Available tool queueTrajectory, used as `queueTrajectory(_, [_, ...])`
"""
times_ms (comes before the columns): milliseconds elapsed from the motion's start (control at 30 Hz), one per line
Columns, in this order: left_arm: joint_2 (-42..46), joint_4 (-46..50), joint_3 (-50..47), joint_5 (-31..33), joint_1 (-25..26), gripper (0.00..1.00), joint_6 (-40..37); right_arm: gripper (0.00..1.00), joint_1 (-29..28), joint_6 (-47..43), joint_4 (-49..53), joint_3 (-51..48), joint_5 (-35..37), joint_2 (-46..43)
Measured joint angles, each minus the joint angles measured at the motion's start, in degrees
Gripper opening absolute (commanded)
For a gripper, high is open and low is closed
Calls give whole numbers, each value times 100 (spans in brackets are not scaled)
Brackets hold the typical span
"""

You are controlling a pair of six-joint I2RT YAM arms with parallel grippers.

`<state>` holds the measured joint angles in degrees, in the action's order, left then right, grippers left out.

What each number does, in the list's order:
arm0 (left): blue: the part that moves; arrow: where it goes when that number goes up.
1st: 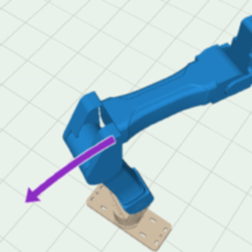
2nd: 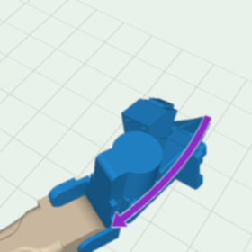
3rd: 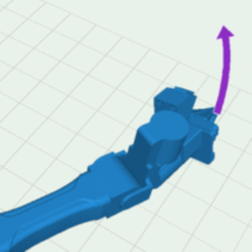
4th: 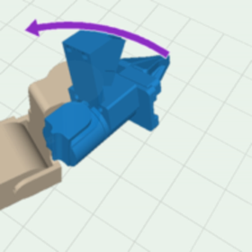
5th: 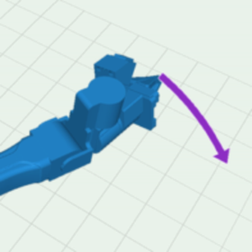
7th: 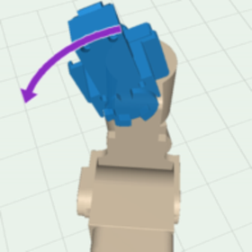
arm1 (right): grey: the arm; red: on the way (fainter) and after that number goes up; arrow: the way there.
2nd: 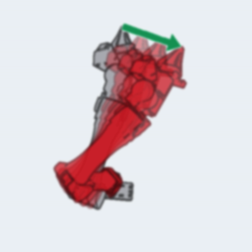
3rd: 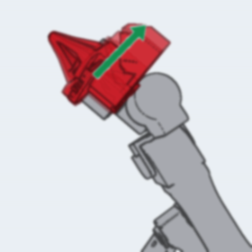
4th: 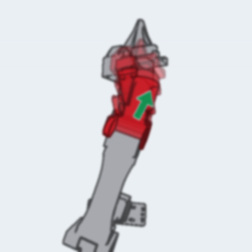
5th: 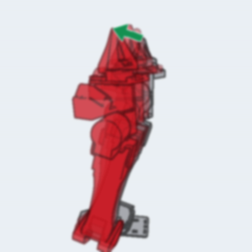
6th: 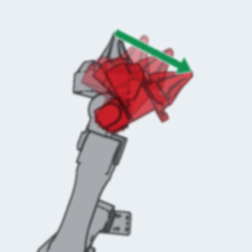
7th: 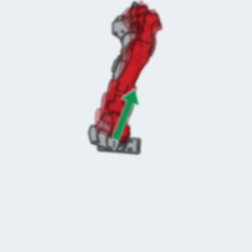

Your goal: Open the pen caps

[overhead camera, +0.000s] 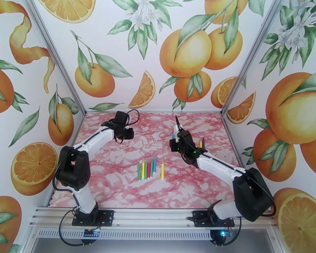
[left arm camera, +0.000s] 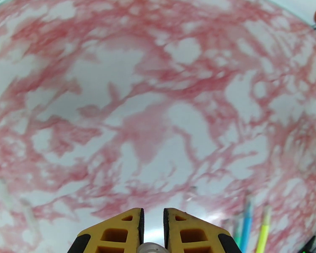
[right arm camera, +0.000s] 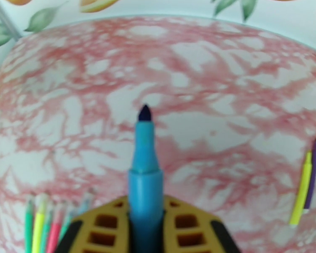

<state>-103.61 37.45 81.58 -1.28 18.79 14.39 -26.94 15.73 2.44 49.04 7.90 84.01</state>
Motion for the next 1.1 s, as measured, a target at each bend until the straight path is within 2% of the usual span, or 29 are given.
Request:
queueTrajectory(300, [-2,452,4,960,-2,7,-192,0,424,-177,468,11,546,48])
queueTrajectory(533, [-79,603,4,1425,-2,8,-286,0,713,-291,861,83,957,271])
queueTrajectory(800, [-372,651,4,1683,-39,10,-302,0,964,-385,1246,472,1405,691])
queueTrajectory(1100, [-514,629,-31,1794,-136,14,-299,0,984,-424,1626,922,1893,1469])
